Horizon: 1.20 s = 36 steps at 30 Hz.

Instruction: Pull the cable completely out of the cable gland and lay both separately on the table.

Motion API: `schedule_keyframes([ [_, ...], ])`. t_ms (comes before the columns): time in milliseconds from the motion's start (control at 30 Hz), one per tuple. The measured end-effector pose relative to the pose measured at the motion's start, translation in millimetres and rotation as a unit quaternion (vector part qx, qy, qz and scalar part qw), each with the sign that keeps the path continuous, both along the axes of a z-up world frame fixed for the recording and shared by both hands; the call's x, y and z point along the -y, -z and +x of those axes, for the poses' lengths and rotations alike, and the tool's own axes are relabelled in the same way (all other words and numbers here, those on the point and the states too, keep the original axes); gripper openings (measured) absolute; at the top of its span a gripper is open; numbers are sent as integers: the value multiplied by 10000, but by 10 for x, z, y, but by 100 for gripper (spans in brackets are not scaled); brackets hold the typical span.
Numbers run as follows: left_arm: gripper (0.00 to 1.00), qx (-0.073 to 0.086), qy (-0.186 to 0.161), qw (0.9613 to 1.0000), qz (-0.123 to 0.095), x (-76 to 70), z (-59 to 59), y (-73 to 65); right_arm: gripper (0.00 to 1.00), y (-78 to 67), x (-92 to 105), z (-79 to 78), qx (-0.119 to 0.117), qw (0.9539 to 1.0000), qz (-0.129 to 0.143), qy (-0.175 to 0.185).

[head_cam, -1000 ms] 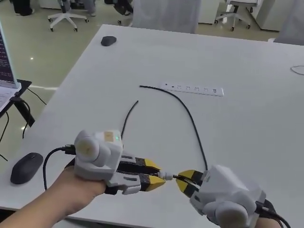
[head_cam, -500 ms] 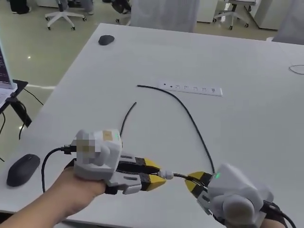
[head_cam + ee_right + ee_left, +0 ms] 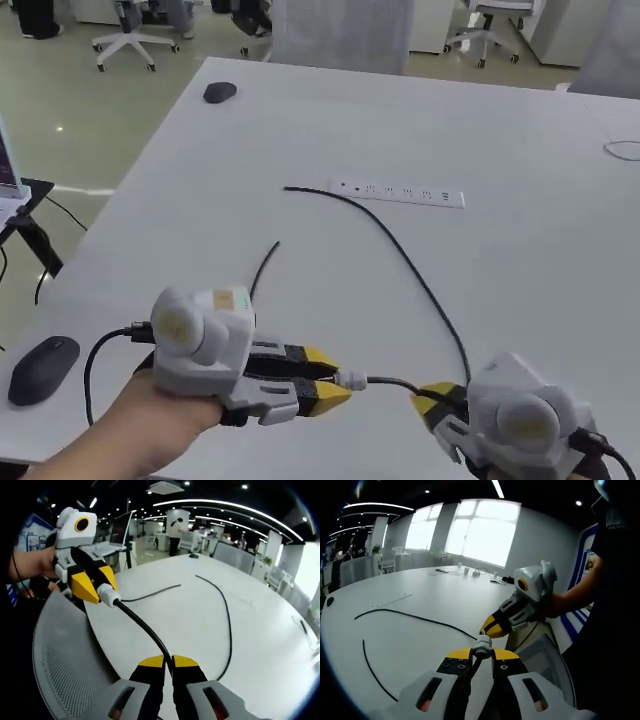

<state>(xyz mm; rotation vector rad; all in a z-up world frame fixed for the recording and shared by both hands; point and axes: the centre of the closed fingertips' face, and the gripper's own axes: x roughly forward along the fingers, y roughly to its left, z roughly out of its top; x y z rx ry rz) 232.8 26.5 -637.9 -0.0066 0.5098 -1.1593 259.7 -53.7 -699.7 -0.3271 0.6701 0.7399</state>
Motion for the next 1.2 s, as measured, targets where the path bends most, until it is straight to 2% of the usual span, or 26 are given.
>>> schedule_keyframes([
  [33, 15, 5, -3, 10000, 5, -1, -1, 4, 0, 20, 15, -2, -55, 10000, 20, 66],
  [100, 15, 17, -11, 10000, 16, 9, -10, 8, 0, 72, 43, -18, -311, 9988, 212, 317],
  [133, 15, 25, -10, 10000, 24, 10, -11, 12, 0, 105, 76, -11, -378, 9983, 193, 396],
  [267, 15, 44, -32, 10000, 60, 13, -9, 22, 0, 139, 79, -30, -478, 9975, 229, 470],
  [333, 15, 64, -65, 9999, 95, 1, -1, 32, 0, 131, 73, -33, -389, 9982, 181, 411],
  [533, 15, 40, -144, 9998, 130, -51, 14, 39, 1, 109, 58, -58, -374, 9984, 247, 336],
  [767, 15, 18, -177, 9997, 142, -62, 18, 42, 2, 49, 63, -74, -176, 9997, 111, 161],
  [867, 15, 18, -214, 9997, 102, -63, 25, 20, 2, -13, 55, -78, 86, 9997, -198, -142],
  [933, 15, 10, -235, 9997, 81, -70, 29, 11, 6, -60, 6, -107, 110, 9994, -212, -240],
  [967, 15, 6, -233, 9997, 91, -72, 28, 13, 7, -114, -53, -104, 226, 9989, -139, -387],
  [1033, 15, 8, -224, 9997, 112, -80, 28, 20, 8, -191, -136, -126, 380, 9973, -235, -574],
  [1133, 15, -12, -216, 9997, 112, -77, 24, 23, 12, -308, -316, -158, 674, 9930, -323, -919],
  [1200, 15, -13, -201, 9997, 122, -67, 23, 28, 12, -374, -438, -176, 893, 9880, -443, -1180],
])
